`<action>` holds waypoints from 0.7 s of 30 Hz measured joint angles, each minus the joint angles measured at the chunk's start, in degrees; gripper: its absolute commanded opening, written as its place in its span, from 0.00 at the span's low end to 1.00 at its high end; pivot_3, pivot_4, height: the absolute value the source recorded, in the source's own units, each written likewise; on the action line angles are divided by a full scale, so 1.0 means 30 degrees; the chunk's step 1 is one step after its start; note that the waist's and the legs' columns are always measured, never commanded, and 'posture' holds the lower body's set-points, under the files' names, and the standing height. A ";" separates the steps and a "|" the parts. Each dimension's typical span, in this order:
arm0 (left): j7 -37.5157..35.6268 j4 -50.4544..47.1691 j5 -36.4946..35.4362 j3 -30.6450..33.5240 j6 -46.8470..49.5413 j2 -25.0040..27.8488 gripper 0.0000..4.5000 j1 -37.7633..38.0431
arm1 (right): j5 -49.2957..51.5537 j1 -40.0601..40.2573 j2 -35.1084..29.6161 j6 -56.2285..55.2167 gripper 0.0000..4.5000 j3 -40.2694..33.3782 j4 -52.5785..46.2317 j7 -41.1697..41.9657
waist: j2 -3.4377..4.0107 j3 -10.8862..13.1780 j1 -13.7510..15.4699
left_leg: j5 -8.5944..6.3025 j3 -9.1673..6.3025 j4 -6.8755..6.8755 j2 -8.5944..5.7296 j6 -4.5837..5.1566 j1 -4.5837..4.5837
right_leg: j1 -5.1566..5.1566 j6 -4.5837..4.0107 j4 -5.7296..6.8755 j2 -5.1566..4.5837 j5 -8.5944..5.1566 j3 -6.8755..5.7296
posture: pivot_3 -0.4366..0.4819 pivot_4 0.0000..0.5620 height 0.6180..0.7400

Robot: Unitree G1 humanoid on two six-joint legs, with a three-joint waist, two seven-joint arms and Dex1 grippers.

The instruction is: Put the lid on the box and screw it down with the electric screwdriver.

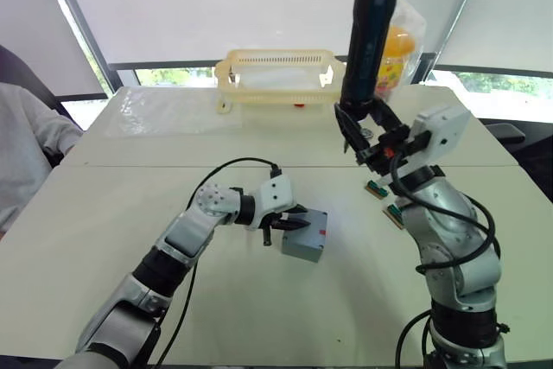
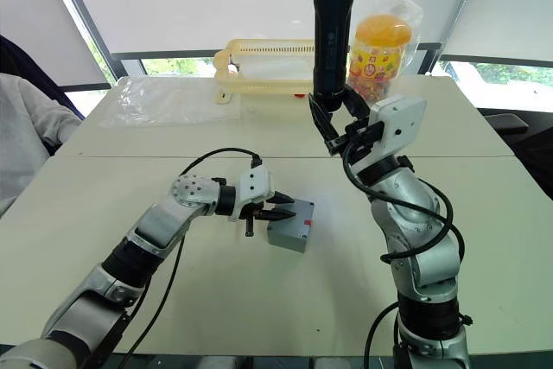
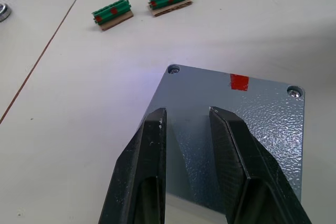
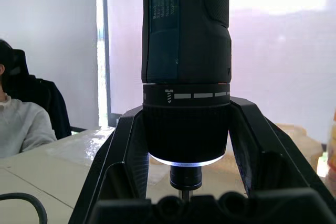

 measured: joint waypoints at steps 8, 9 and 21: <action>-0.0113 -0.1233 -0.3573 0.2638 0.5735 0.0049 0.28 -0.1781 | 0.8522 -0.2762 -0.7508 1.2034 0.44 -0.5154 0.3234 -0.0116 | 0.0164 0.0742 -0.0002 | 0.0060 0.0028 0.0208 -0.0044 0.0049 -0.0482 | -0.0520 0.0195 0.0330 -0.0004 0.0123 0.0010 | 0.48 0.27 1.00; -0.0608 -0.1689 -0.3858 0.2797 0.5971 0.0596 0.28 -0.2094 | 0.9078 -0.2892 -0.8754 1.3297 0.44 -0.5634 0.3683 0.0086 | 0.0164 0.0746 -0.0010 | 0.0061 0.0042 0.0179 -0.0033 0.0048 -0.0510 | -0.0557 0.0199 0.0330 0.0016 0.0114 -0.0006 | 0.48 0.27 1.00; -0.4353 -0.6153 -0.4387 0.0968 0.4982 0.3407 0.28 -0.2296 | 1.0721 0.2048 -1.9944 2.0628 0.44 -0.5694 0.9735 0.4066 | 0.0175 0.0807 0.0002 | 0.0027 0.0133 0.0328 -0.0030 0.0107 -0.0621 | -0.0604 0.0206 0.0340 0.0011 0.0062 0.0013 | 0.48 0.27 1.00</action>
